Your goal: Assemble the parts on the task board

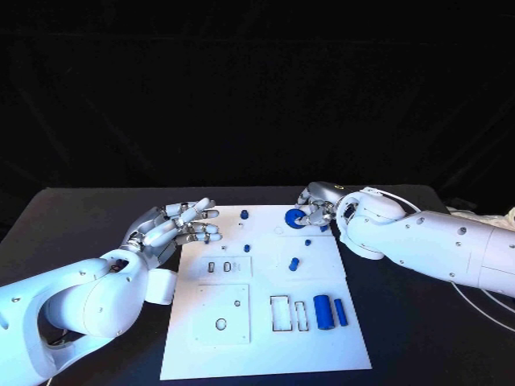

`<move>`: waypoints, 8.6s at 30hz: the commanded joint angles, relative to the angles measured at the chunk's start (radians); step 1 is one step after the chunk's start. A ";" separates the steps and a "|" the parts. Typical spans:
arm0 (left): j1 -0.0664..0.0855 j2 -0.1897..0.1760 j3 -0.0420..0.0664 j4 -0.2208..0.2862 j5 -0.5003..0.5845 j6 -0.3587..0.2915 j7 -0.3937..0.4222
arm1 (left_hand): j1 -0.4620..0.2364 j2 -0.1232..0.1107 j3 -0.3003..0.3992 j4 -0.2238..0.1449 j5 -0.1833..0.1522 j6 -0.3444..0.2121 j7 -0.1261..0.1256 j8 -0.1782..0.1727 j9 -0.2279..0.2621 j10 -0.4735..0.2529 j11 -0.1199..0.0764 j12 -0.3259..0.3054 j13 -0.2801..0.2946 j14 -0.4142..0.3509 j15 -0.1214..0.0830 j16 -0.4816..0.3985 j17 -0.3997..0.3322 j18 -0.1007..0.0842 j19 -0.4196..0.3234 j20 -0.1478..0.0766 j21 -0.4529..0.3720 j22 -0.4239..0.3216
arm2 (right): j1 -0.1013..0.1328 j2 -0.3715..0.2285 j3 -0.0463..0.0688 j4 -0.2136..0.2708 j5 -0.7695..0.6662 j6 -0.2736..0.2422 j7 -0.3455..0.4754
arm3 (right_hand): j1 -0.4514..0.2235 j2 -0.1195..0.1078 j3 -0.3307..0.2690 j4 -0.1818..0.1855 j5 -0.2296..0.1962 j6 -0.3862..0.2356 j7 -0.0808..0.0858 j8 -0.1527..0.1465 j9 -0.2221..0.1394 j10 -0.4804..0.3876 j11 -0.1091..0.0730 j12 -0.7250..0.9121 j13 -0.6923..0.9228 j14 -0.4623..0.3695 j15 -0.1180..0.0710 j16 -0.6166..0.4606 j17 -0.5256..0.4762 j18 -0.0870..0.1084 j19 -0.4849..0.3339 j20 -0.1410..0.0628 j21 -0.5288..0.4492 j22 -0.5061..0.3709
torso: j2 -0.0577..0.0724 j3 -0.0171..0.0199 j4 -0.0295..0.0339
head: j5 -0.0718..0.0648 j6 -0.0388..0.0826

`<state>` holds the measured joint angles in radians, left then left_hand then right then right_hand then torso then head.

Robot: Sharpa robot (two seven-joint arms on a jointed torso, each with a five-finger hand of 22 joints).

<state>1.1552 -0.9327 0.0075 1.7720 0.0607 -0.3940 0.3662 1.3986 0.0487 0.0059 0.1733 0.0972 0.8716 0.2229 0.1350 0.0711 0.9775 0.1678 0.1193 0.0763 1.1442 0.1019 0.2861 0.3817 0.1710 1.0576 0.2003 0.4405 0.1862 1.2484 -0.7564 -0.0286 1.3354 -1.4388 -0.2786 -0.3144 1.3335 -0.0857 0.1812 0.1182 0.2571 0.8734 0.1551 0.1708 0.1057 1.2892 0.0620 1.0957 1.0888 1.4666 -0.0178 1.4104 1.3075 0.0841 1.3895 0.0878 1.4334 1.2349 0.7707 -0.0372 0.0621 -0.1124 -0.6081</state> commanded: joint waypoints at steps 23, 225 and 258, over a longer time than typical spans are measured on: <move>0.001 0.001 0.001 0.001 0.002 0.022 0.003 | 0.006 0.000 0.001 -0.006 0.005 -0.004 0.010 -0.006 -0.001 -0.006 0.004 -0.004 -0.001 -0.006 -0.001 -0.003 0.002 0.010 -0.006 0.000 0.004 0.001 | -0.012 0.018 0.000 -0.027 -0.039 0.066 -0.003 | 0.017 0.008 0.005 -0.013 -0.043 0.017 -0.004 0.026 0.006 -0.008 -0.001 -0.013 -0.001 0.057 0.003 0.002 0.036 -0.014 0.001 0.005 0.006 0.005 | -0.001 -0.0012 0.0018 | -0.005 -0.012; -0.005 0.017 -0.003 -0.043 0.004 0.036 0.007 | 0.017 0.013 0.010 -0.022 0.006 -0.002 0.008 -0.007 0.000 -0.002 0.002 -0.005 -0.001 -0.011 -0.002 -0.005 0.019 0.010 -0.010 -0.001 0.009 0.003 | -0.079 -0.081 -0.001 -0.093 0.235 -0.006 0.356 | 0.020 0.011 0.114 -0.071 -0.096 0.109 -0.009 -0.050 0.014 -0.047 -0.007 -0.136 -0.066 0.055 -0.003 -0.031 0.028 -0.011 -0.009 0.000 -0.006 -0.012 | -0.021 0.0157 -0.0438 | 0.036 -0.032; -0.005 0.017 -0.003 -0.042 0.004 0.031 0.004 | 0.016 0.014 0.010 -0.022 0.005 -0.002 0.008 -0.007 0.000 -0.002 0.002 -0.006 -0.001 -0.011 -0.002 -0.005 0.020 0.010 -0.010 -0.001 0.009 0.003 | -0.079 -0.073 -0.001 -0.099 0.230 -0.027 0.338 | 0.020 0.058 0.123 -0.077 -0.132 0.206 -0.047 -0.003 0.037 -0.025 -0.037 -0.121 -0.053 0.058 -0.026 -0.024 0.040 -0.014 0.000 -0.019 0.001 0.004 | -0.021 0.0160 -0.0440 | 0.034 -0.039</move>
<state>1.1501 -0.9170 0.0037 1.7283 0.0629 -0.3773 0.3641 1.4077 0.0577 0.0169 0.1569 0.0972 0.8717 0.2229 0.1311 0.0711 0.9775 0.1678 0.1193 0.0764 1.1406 0.0982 0.2861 0.4012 0.1708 1.0541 0.1967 0.4451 0.1881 1.1701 -0.8307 -0.0285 1.2365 -1.1934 -0.2983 0.0345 1.3502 -0.0471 0.3037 0.0452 0.1279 1.0659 0.1138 0.1613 0.1344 1.2645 0.0297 0.9707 1.0347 1.4669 -0.0367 1.3834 1.3074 0.0842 1.3896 0.0770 1.4295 1.2381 0.7495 -0.0211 0.0184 -0.0778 -0.6470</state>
